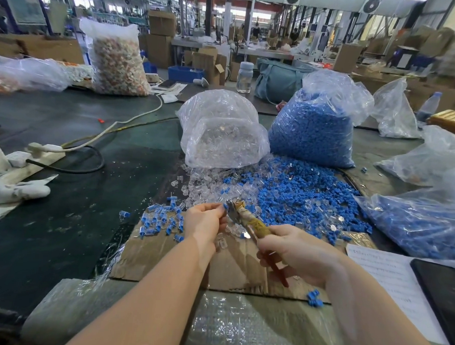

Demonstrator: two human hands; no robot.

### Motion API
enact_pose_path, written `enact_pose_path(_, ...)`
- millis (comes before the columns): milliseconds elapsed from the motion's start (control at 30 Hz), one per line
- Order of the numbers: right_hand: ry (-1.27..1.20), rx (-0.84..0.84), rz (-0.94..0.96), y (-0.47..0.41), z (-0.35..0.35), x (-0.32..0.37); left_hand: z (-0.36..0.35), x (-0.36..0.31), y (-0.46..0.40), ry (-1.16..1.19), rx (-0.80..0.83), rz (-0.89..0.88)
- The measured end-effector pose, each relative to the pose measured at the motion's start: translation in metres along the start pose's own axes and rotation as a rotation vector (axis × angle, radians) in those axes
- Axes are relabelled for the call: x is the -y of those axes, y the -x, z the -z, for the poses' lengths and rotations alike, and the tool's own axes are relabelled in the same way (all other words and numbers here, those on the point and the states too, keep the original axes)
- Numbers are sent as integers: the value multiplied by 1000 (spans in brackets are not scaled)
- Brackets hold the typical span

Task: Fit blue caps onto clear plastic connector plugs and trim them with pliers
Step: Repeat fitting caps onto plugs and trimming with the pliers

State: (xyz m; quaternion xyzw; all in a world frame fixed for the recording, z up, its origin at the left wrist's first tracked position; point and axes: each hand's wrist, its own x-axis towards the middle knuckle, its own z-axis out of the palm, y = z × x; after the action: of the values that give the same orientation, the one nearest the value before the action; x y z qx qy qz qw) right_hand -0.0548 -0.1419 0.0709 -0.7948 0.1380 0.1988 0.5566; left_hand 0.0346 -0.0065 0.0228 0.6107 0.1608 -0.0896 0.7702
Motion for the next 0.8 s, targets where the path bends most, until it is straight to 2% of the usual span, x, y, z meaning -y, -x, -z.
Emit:
enact_pose_path(300,70,12,7,-7,-3,0,0,-9,4,-32,-45,-27)
enact_pose_path(567,234,-17,4,-10,-4,0,-1,-11,8,-39,-39,-20)
enact_pose_path(800,229,-1,0,-9,0,0,-1,-12,9,-44,-36,-47)
